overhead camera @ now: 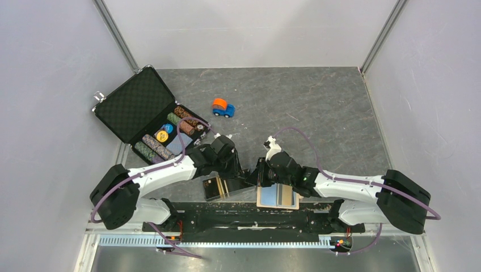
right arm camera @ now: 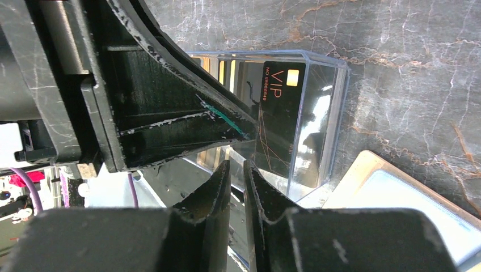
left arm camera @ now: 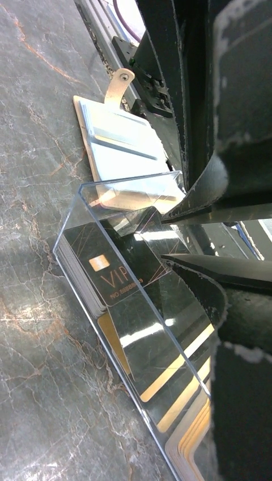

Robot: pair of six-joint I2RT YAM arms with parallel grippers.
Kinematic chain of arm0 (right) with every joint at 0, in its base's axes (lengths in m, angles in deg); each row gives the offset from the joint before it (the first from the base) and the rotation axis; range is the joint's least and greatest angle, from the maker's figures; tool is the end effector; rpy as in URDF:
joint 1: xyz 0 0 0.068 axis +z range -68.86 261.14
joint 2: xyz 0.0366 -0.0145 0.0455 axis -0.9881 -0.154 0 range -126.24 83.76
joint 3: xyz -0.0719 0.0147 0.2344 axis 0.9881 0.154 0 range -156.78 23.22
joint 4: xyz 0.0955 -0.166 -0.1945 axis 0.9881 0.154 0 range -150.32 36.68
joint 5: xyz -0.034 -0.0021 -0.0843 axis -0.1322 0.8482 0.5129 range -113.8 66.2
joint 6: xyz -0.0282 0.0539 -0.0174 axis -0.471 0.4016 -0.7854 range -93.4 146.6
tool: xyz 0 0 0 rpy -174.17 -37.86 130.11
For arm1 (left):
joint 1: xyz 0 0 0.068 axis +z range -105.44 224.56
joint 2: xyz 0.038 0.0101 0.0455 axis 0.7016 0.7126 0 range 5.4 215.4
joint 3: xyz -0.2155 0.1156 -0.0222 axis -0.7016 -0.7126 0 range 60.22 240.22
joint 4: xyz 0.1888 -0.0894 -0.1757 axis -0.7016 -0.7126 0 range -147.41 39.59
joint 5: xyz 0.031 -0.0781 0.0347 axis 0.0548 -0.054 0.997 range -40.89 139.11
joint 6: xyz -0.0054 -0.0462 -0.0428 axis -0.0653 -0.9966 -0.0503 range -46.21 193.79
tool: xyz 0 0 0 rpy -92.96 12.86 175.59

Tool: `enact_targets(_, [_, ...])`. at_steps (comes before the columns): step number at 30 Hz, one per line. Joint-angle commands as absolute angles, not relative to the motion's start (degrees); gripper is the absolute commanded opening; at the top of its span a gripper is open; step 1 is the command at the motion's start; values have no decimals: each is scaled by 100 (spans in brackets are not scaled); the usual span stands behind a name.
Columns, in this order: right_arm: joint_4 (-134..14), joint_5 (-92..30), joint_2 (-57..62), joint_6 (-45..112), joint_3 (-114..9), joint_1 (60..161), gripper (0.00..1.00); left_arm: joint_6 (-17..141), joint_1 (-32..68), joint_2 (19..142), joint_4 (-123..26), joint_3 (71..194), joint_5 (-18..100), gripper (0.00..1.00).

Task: Put the credit cards into the card holder
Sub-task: Pick up the credit card from the storage box.

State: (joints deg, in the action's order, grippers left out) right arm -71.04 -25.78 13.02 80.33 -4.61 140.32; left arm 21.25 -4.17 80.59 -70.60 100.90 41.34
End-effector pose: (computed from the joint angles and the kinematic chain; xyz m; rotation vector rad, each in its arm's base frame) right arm 0.1395 0.2372 0.1396 -0.1355 2.3740 1.1168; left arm 0.1772 -0.2120 0.1454 -0.0319 2.7442 -0.7931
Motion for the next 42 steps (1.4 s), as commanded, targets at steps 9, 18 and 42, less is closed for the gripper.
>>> enact_targets(9, [-7258, -2547, 1323, 7926, -674, 14073, 15, 2097, -462, 8232, -7342, 10259, 4519, 55])
enact_targets(18, [-7235, -2534, 1344, 7916, -666, 14074, 15, 2011, -458, 8693, -6727, 10131, 4092, 52])
enact_targets(42, [-6924, -2312, 1551, 7825, -735, 14071, 14, 2026, -535, 8590, -6346, 10451, 3869, 24])
